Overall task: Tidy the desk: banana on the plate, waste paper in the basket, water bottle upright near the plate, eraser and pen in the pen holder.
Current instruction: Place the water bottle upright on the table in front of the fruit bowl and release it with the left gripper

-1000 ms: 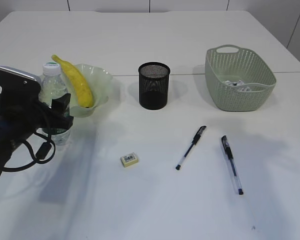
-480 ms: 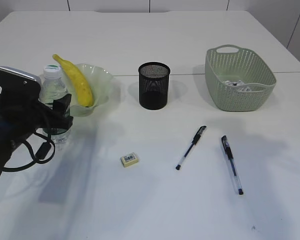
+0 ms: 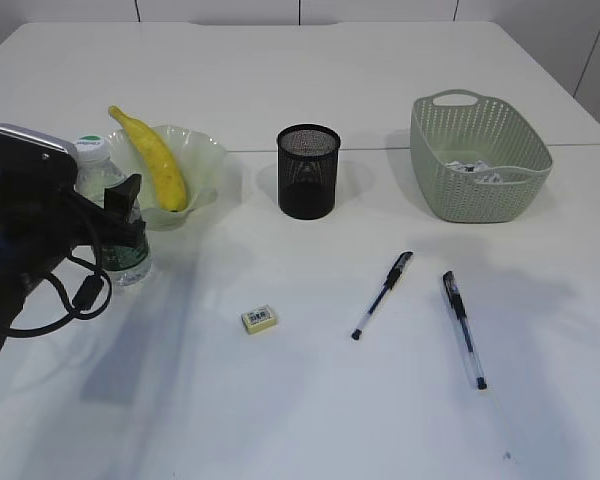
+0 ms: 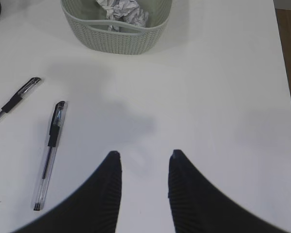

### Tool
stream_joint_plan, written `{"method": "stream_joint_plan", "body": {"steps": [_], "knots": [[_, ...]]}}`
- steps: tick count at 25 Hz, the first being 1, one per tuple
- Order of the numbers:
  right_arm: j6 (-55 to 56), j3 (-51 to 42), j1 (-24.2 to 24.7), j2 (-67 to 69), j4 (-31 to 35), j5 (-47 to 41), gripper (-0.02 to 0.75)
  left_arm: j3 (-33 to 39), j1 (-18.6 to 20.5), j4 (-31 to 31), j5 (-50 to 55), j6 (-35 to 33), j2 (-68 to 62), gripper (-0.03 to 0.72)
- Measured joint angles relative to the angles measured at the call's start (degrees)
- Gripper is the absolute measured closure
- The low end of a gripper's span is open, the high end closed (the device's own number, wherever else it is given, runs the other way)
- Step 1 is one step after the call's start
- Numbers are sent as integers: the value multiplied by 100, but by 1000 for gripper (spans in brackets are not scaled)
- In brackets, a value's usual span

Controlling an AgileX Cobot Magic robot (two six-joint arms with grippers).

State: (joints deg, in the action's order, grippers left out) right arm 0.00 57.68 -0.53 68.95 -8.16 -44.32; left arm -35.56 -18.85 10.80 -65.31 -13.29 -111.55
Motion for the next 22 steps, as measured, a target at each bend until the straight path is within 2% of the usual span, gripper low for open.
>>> {"method": "stream_joint_plan", "body": {"steps": [22], "knots": [[0, 0, 0, 0, 0, 0, 487, 0, -59, 225, 12, 174, 204, 178]]}}
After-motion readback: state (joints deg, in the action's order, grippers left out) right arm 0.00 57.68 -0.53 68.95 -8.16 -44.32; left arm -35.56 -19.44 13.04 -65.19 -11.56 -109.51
